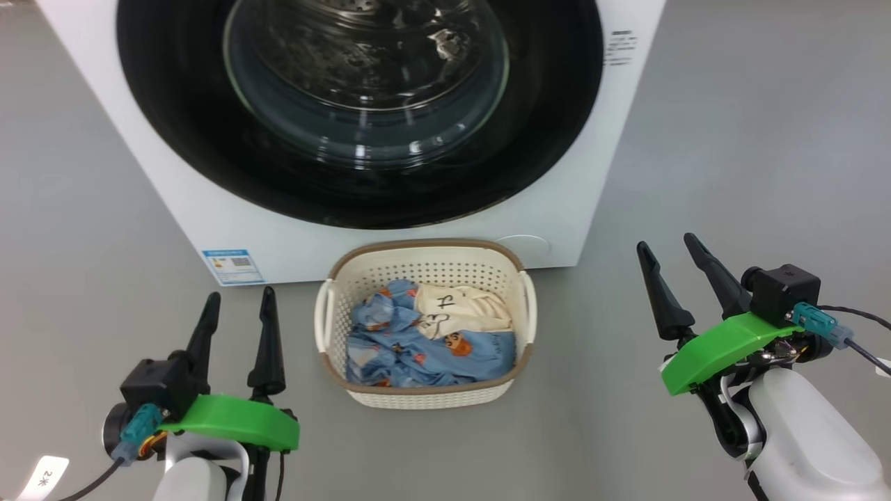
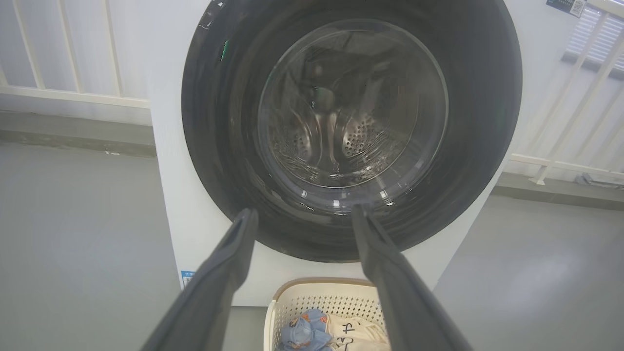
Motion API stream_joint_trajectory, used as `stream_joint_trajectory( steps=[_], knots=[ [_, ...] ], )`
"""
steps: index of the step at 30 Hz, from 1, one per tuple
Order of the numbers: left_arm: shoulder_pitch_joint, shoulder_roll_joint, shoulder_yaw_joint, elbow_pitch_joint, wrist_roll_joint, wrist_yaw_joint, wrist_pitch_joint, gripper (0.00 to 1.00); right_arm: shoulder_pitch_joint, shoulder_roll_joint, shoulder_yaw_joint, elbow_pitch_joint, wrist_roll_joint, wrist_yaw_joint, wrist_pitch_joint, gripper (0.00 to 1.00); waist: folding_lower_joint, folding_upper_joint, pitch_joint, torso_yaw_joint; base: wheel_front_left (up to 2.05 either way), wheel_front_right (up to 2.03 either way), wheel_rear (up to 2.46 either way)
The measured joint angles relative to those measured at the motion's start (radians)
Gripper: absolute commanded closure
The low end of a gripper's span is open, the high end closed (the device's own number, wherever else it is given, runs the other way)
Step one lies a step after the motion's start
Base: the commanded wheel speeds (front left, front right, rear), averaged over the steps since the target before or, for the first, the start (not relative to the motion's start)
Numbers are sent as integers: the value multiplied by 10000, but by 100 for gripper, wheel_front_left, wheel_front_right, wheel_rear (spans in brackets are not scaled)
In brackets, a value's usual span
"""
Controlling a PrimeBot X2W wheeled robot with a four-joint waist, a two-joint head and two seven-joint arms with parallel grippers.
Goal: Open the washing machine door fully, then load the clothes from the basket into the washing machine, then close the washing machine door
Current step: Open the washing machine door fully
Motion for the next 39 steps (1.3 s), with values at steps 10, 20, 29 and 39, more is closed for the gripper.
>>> stream_joint_trajectory(
  steps=[10,20,29,39],
  knots=[
    [0,-8,-29,-12,-184,-104,0,0,-2,-36,-6,13,0,0,0,0,0,0,61,-16,71,71,-141],
    [-1,-2,-38,-15,-180,-102,0,0,-5,-21,-12,8,0,0,0,0,0,0,146,-52,9,9,-17],
    [-9,0,-35,-17,-178,-90,0,0,-7,-21,-23,2,0,2,0,0,1,0,214,-38,0,0,0],
    [-10,-2,-23,-19,-176,-88,0,0,-11,-6,-67,-36,-2,0,0,0,0,0,254,-72,0,0,0]
  ],
)
